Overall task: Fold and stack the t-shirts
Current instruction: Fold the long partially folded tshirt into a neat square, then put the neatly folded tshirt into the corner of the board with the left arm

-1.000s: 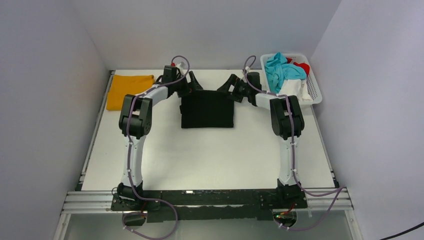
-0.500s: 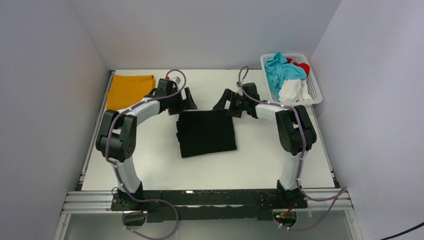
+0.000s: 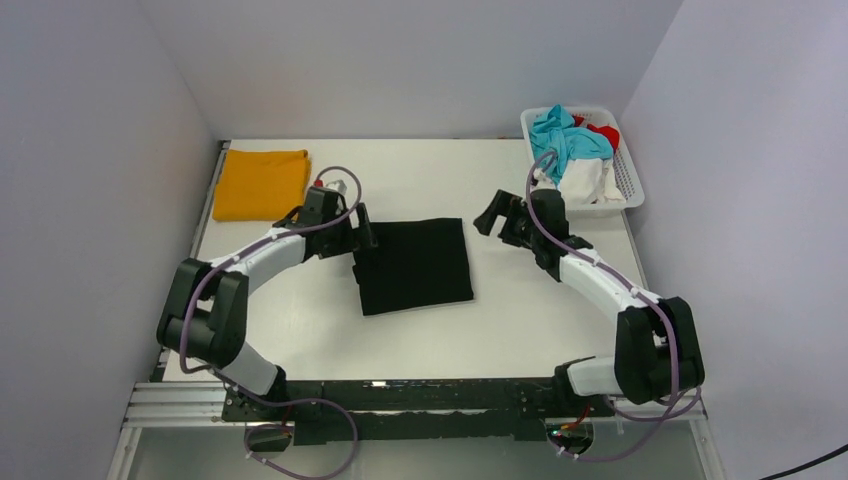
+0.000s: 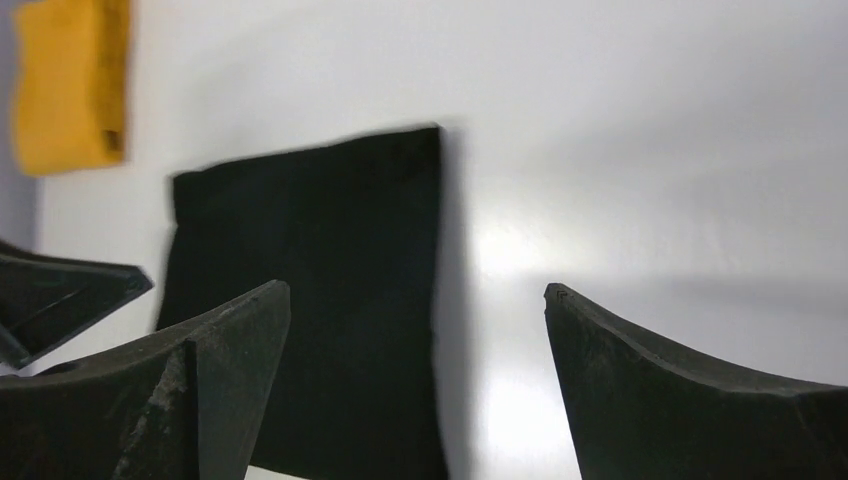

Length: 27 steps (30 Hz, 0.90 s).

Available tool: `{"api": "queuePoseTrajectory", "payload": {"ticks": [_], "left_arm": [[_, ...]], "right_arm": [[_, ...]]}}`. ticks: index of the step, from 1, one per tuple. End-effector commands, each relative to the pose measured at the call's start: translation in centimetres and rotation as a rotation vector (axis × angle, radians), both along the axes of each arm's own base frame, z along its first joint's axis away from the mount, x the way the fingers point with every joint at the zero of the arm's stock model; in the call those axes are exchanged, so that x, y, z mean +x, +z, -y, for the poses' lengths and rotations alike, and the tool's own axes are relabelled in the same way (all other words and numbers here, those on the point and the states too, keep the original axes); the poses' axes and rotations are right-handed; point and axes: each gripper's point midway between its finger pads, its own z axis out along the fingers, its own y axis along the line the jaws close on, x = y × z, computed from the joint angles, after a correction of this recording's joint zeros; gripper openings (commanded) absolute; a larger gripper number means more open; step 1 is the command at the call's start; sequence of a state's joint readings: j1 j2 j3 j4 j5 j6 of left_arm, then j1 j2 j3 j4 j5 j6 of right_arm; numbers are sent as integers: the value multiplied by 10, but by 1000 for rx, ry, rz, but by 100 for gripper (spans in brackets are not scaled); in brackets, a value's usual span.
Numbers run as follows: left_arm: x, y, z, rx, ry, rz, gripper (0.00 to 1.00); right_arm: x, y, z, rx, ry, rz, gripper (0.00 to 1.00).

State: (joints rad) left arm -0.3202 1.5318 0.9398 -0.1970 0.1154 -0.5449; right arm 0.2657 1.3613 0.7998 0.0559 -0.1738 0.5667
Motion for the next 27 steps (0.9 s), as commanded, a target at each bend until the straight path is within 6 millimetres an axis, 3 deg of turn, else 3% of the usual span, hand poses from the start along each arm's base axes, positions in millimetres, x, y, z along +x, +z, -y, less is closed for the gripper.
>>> {"api": "queuePoseTrajectory", "payload": {"ticks": [1,4,9,16,18,20,24,27], "left_arm": [[-11,-18,13,45,-15,-51,99],[-21,-35,18,99,-20,-107,98],[-42,-65,34,140,-46,-207,90],[-62,-96,59,164,-73,-307,70],[-57,-99,61,202,-52,-301,63],[-50,-103,59,249,-25,-306,49],[-20,-95,45,408,42,-280,1],[9,-78,31,563,42,-216,0]], "right_arm": [[-16,-21,39,-160,-99,-24,100],[-28,-29,50,-199,-116,-37,100],[-33,-34,64,-237,-171,-48,100],[-32,-38,75,-256,-221,-44,100],[-32,-39,76,-255,-225,-46,100],[-32,-38,72,-240,-203,-41,100],[-33,-42,72,-228,-192,-40,100],[-33,-42,75,-224,-195,-43,100]]}}
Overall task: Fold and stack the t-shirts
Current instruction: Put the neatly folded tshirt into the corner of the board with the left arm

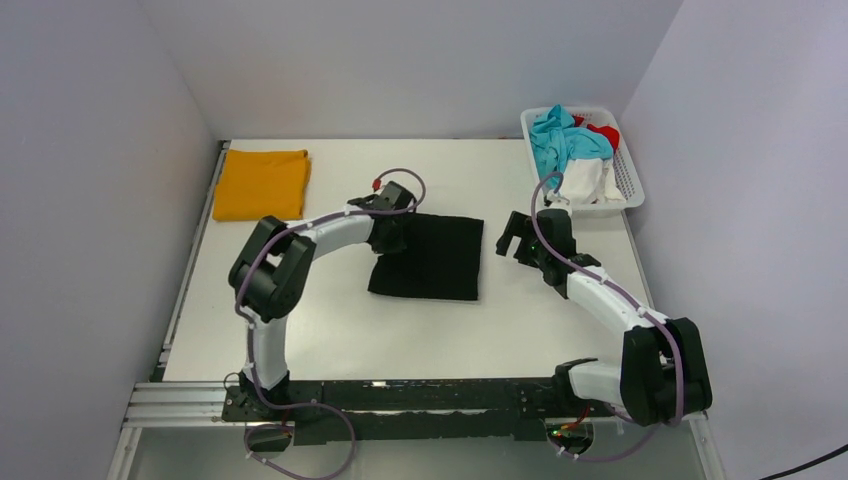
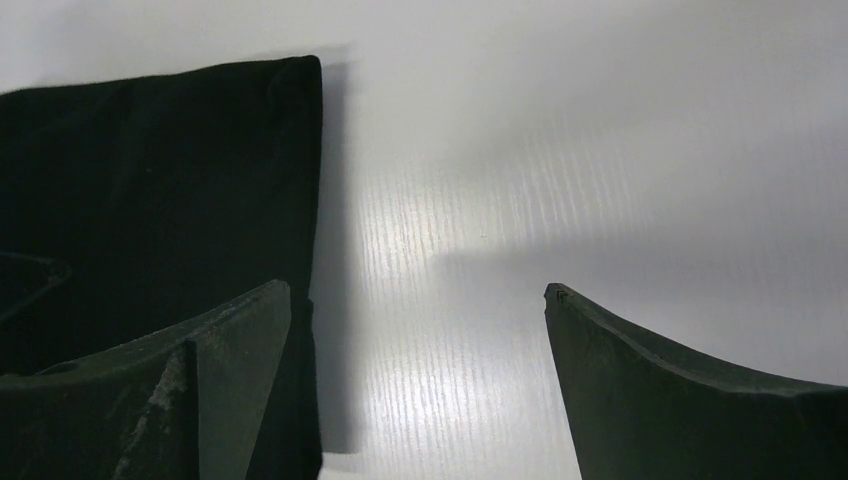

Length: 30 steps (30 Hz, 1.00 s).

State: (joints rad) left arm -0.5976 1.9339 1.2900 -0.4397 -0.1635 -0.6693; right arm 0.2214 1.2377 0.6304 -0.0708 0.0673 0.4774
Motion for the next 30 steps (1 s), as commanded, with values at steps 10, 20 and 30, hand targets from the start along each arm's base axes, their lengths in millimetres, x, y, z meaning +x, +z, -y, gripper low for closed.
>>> {"api": "queuePoseTrajectory", "payload": {"ticks": [10,20,30], "left_arm": [[120,85,-110,610,-12,364,0],[193,157,-208,859,-46,543,0],[206,216,-262,881,-25,571,0]], "right_arm": [[6,18,-2,61,42,77,100],[10,24,5,42,19,113,100],[13,17,11,17,-8,94,100]]}}
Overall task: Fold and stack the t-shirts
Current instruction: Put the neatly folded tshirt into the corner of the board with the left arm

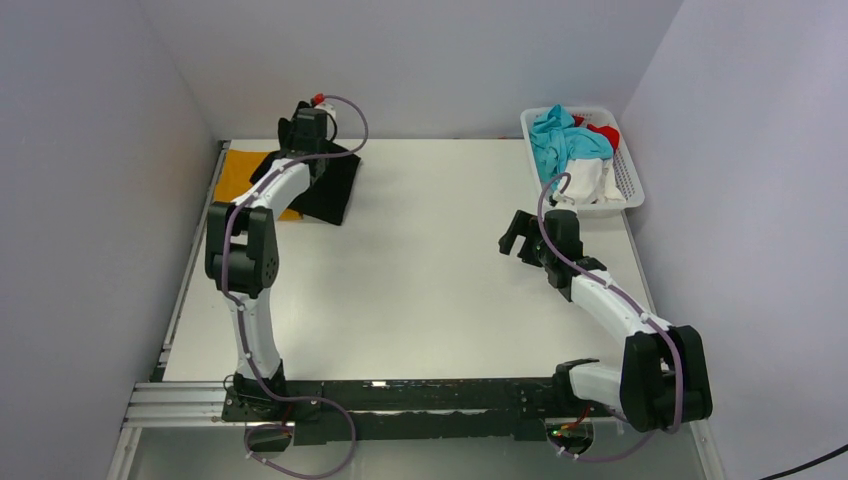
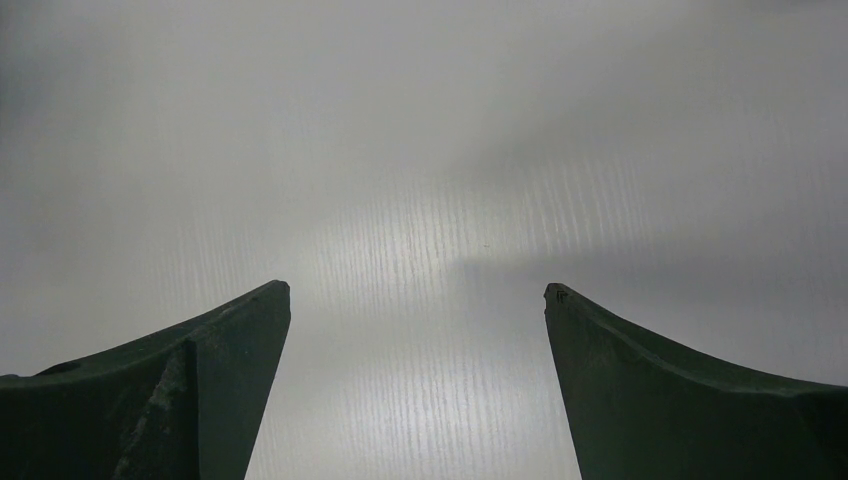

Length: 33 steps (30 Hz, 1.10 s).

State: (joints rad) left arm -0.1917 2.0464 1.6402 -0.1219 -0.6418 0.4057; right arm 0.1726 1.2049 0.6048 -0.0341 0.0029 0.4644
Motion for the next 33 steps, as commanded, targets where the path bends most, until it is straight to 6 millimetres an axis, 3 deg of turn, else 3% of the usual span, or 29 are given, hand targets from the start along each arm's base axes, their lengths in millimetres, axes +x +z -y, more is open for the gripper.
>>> {"api": "queuePoseTrajectory", "payload": {"ticks": [1,12,21,26,29,33], "left_arm": [[6,75,-8,-3,-43,122,0],[-19,131,-13,-40,-51,171,0],[-28,155,-14,-111,-61,179,0],[-24,143,-28,-180,-63,166,0],[-17,119,-35,-245,-71,138,0],[-7,80,-64,-282,-7,90,0]], "right_arm": [[12,10,6,-20,-22,56,100],[12,7,7,-20,-29,37,100],[12,7,7,-18,-28,38,100],[12,6,7,-18,-27,36,100],[13,7,8,-20,-30,37,100],[12,3,9,-25,-33,20,100]]}}
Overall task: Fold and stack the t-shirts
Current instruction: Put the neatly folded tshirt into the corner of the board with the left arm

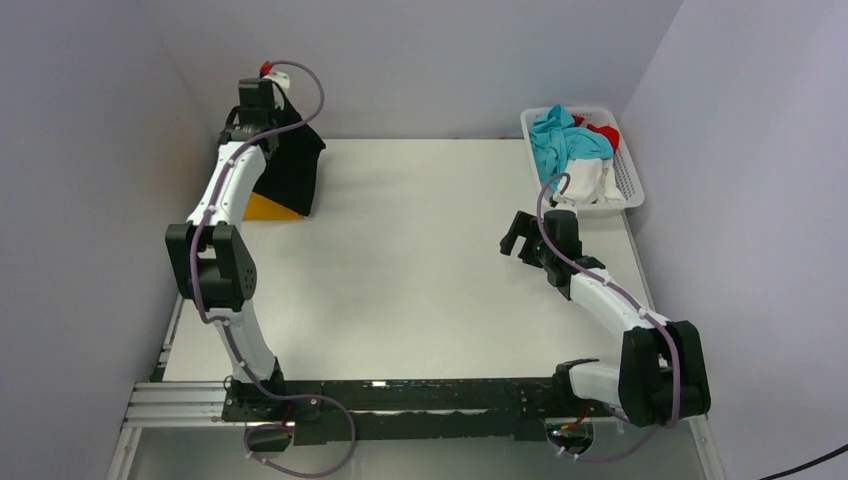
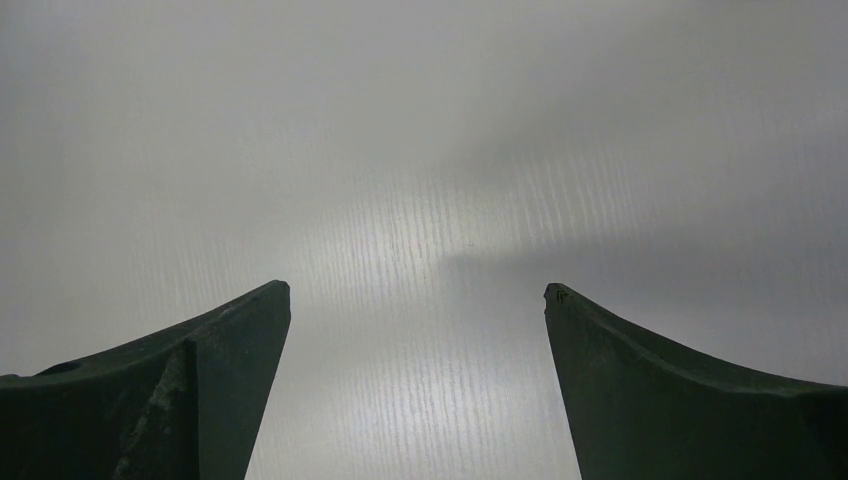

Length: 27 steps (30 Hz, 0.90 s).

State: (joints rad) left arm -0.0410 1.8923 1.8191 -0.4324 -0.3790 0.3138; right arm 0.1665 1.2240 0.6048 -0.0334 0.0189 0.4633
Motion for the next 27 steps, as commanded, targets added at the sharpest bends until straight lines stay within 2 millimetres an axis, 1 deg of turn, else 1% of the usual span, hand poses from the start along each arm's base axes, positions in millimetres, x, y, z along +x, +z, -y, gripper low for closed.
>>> {"api": "queuePoseTrajectory", "payload": {"ticks": [1,6,11,12,13,14,15,16,17,19,21,22,23,24,27], "left_arm": [[16,-17,-30,-80,43,30,0],[29,-53,-60,-92,48,-15,0],[43,-81,-88,-144,76,-32,0],[45,-84,-93,-143,87,-34,2],[47,-92,-98,-137,103,-43,11],[48,-93,-103,-127,122,-41,31],[49,-94,-110,-116,155,-40,74],[49,-94,-115,-109,190,-39,96],[48,-90,-120,-107,228,-29,99],[47,-76,-125,-120,287,10,99],[42,-55,-125,-158,334,72,99],[39,-44,-121,-194,339,105,99],[35,-40,-114,-238,339,127,99],[32,-29,-107,-285,335,163,99],[22,-6,-76,-414,264,226,99]], "right_arm": [[9,8,3,-14,-11,26,100],[10,9,7,-27,-25,29,100],[11,13,8,-32,-30,41,100],[11,13,8,-34,-30,41,100],[11,12,9,-38,-35,37,100],[11,11,10,-41,-39,32,100],[11,11,11,-45,-42,27,100],[11,10,12,-48,-46,22,100],[11,9,12,-50,-47,17,100],[11,11,13,-51,-51,20,100],[10,11,14,-54,-58,21,100],[10,13,14,-54,-58,26,100],[10,15,15,-53,-59,32,100],[9,17,14,-50,-59,39,100],[7,21,14,-40,-57,55,100]]}}
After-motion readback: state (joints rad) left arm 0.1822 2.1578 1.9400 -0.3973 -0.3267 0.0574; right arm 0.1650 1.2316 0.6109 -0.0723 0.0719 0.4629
